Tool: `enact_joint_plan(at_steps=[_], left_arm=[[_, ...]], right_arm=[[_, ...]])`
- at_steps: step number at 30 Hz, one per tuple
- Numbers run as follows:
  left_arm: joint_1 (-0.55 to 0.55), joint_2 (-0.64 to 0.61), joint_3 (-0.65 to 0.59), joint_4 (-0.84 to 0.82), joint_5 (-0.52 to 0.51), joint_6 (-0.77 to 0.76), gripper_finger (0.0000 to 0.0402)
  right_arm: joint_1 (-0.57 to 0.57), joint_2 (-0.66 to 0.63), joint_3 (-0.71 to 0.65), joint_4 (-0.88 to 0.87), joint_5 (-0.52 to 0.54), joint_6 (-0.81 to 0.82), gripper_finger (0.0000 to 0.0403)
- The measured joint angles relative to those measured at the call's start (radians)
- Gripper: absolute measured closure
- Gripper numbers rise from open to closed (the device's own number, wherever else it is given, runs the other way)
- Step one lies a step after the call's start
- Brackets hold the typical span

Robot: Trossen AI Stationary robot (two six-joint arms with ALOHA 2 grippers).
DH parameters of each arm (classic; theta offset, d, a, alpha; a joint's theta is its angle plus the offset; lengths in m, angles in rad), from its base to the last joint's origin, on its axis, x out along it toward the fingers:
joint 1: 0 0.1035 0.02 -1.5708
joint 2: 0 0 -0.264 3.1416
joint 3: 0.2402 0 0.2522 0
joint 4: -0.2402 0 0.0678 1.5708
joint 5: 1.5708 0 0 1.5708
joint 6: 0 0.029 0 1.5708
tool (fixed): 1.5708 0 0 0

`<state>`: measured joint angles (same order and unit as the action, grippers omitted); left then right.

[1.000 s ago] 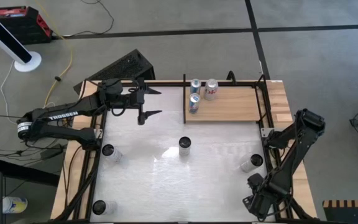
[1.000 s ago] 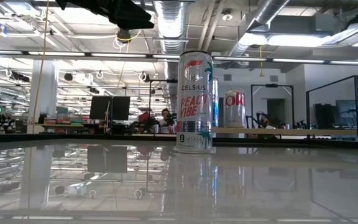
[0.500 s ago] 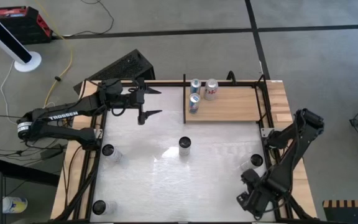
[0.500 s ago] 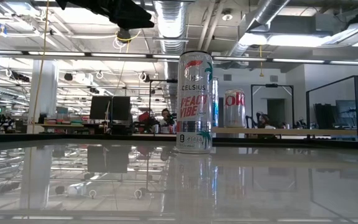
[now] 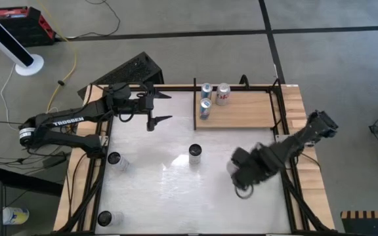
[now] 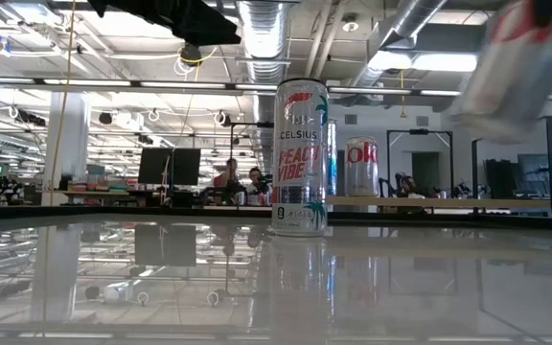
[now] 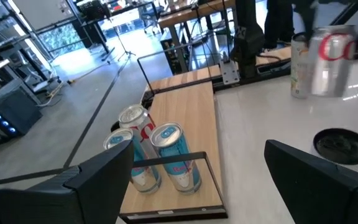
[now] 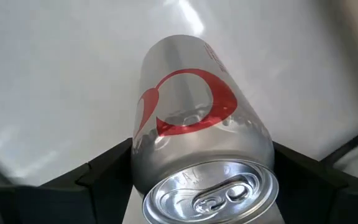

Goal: Place canned beverage on shelf
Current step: Put the red-silver soda can on the shelf aligned with the other red-silver soda can

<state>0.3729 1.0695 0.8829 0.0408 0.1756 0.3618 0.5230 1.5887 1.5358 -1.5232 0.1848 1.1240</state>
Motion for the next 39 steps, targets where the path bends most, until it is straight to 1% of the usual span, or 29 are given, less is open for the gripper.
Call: enact_joint_plan(at_steps=[2, 5, 9, 13, 18, 24, 26, 29, 36, 39], left_arm=[[0.000, 0.023, 0.000, 0.018, -0.008, -0.003, 0.0056], [0.000, 0.059, 0.000, 0.039, -0.021, -0.004, 0.0056], [0.000, 0.088, 0.000, 0.037, -0.048, 0.000, 0.0056], [0.001, 0.073, 0.000, 0.018, -0.083, 0.028, 0.0056], [0.011, -0.003, 0.000, -0.048, -0.132, 0.064, 0.0056], [0.038, -0.072, 0.000, -0.070, -0.104, 0.063, 0.0056], [0.044, -0.083, 0.000, -0.073, -0.094, 0.063, 0.0056], [0.051, -0.090, 0.000, -0.072, -0.094, 0.071, 0.0056], [0.064, -0.090, 0.000, -0.075, -0.094, 0.097, 0.0056], [0.063, -0.090, 0.000, -0.072, -0.093, 0.097, 0.0056]], right_arm=[[-0.078, -0.001, 0.002, -0.014, 0.022, -0.156, 0.0066], [-0.197, -0.010, 0.002, -0.020, 0.025, -0.366, 0.0066], [-0.346, -0.021, 0.001, -0.015, 0.025, -0.594, 0.0066], [-0.498, -0.023, 0.001, -0.023, 0.025, -0.756, 0.0066], [-0.676, -0.023, 0.001, -0.001, 0.026, -0.962, 0.0066], [-0.858, -0.023, 0.001, 0.090, 0.026, -1.166, 0.0065], [-0.896, -0.022, 0.001, 0.108, 0.027, -1.208, 0.0065], [-0.923, -0.013, 0.001, 0.120, 0.035, -1.249, 0.0065], [-0.934, 0.010, -0.022, 0.155, 0.026, -1.329, 0.0065], [-0.945, 0.040, -0.021, 0.155, 0.029, -1.343, 0.0065]])
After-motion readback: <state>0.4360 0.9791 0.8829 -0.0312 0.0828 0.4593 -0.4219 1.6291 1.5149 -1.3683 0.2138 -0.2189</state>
